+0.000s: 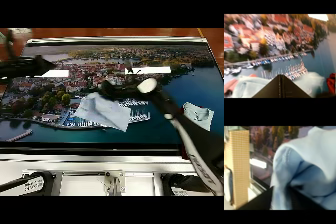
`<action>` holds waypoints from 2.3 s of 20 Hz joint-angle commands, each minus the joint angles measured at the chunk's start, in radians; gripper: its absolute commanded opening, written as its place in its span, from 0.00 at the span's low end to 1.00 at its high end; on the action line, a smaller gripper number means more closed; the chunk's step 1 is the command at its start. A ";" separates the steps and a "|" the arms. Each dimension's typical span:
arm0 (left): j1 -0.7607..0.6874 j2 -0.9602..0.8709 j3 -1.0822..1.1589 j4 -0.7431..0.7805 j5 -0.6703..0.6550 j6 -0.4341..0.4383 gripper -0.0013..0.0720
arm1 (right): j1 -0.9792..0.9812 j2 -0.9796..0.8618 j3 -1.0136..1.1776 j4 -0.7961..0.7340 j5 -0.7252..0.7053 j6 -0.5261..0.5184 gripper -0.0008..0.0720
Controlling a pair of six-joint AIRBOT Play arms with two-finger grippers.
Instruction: Fold the shirts.
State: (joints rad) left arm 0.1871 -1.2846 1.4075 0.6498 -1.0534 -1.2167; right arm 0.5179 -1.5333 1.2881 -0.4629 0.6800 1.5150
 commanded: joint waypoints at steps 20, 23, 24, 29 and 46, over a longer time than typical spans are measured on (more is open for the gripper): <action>0.109 0.090 -0.034 0.010 -0.164 0.056 0.07 | -0.296 -0.096 -0.159 -0.444 0.409 0.124 0.88; 0.109 0.091 -0.034 0.009 -0.164 0.053 0.07 | -0.270 -0.150 -0.159 -0.378 0.368 0.082 0.88; 0.109 0.091 -0.034 0.008 -0.164 0.053 0.07 | -0.265 -0.162 -0.159 -0.366 0.352 0.082 0.88; 0.105 0.091 -0.034 0.008 -0.163 0.053 0.07 | -0.229 -0.219 -0.159 -0.226 0.289 0.031 0.76; 0.056 0.090 -0.034 0.006 -0.159 0.053 0.07 | -1.218 0.401 -0.052 -0.130 0.534 -0.076 0.09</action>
State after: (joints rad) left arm 0.2596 -1.1942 1.3735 0.6556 -1.2148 -1.1641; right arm -0.4801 -1.2263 1.2331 -0.5747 1.1622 1.3964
